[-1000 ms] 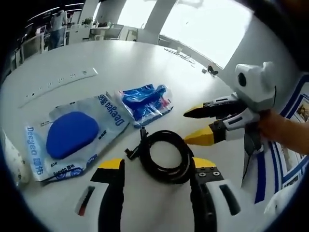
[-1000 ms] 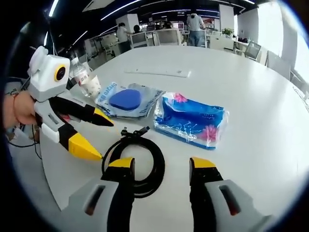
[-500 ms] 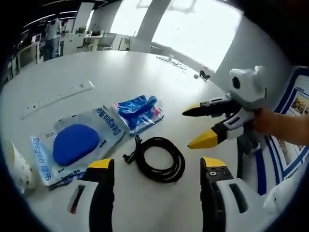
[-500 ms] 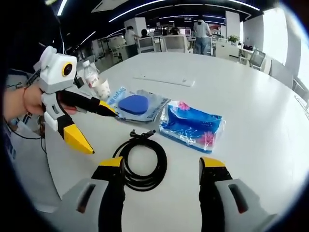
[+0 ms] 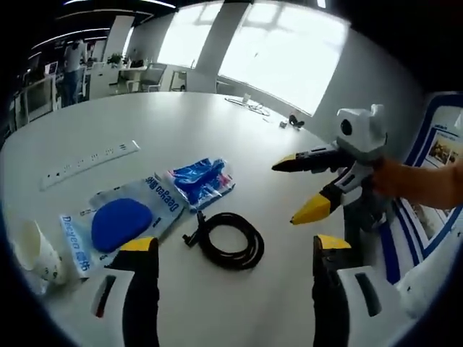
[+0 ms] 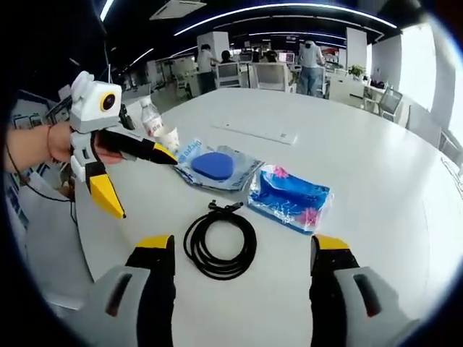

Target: Arrange the tabletop items into an orderly group along one side of the table until the central work area is clear of visible clutter.

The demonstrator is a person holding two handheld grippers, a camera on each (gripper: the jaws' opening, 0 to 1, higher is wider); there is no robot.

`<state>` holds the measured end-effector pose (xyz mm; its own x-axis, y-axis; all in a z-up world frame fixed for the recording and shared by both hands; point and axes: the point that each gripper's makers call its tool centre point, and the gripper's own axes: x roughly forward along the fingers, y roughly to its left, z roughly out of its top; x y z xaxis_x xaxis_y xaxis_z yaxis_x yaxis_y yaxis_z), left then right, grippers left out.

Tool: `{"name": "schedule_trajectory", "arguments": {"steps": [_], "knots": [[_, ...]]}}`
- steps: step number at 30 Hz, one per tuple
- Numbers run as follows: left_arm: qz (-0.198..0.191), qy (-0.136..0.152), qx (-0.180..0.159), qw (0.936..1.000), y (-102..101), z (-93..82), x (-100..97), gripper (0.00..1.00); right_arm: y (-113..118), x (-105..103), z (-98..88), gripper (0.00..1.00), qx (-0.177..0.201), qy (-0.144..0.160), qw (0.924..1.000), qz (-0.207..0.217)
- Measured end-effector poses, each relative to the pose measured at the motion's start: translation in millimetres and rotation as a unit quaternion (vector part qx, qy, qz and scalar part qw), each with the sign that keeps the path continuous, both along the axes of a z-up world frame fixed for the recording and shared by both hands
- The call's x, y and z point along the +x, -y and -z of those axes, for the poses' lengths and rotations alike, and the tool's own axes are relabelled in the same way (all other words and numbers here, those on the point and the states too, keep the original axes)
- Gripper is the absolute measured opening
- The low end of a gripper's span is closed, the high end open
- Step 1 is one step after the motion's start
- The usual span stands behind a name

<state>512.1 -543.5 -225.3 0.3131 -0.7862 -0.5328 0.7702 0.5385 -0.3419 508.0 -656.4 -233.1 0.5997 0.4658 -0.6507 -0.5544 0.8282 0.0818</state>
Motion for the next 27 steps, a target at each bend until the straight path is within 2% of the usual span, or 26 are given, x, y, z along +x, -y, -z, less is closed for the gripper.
{"name": "schedule_trajectory", "arguments": {"steps": [10,24,27], "knots": [[-0.004,0.023,-0.012,0.9997,-22.9,-22.7,-10.8,0.95,-3.7,-16.1,-18.9,0.8,0.003,0.02,0.9997,-0.013],[-0.03,0.043,-0.018,0.9985,-74.0,-50.4,-37.5,0.99,-11.9,-43.0,-46.2,0.84,0.005,0.043,0.999,-0.007],[-0.033,0.05,-0.017,0.9981,-86.1,-55.2,-44.7,1.0,-13.4,-53.9,-52.6,0.85,0.003,0.049,0.9988,-0.005]]}}
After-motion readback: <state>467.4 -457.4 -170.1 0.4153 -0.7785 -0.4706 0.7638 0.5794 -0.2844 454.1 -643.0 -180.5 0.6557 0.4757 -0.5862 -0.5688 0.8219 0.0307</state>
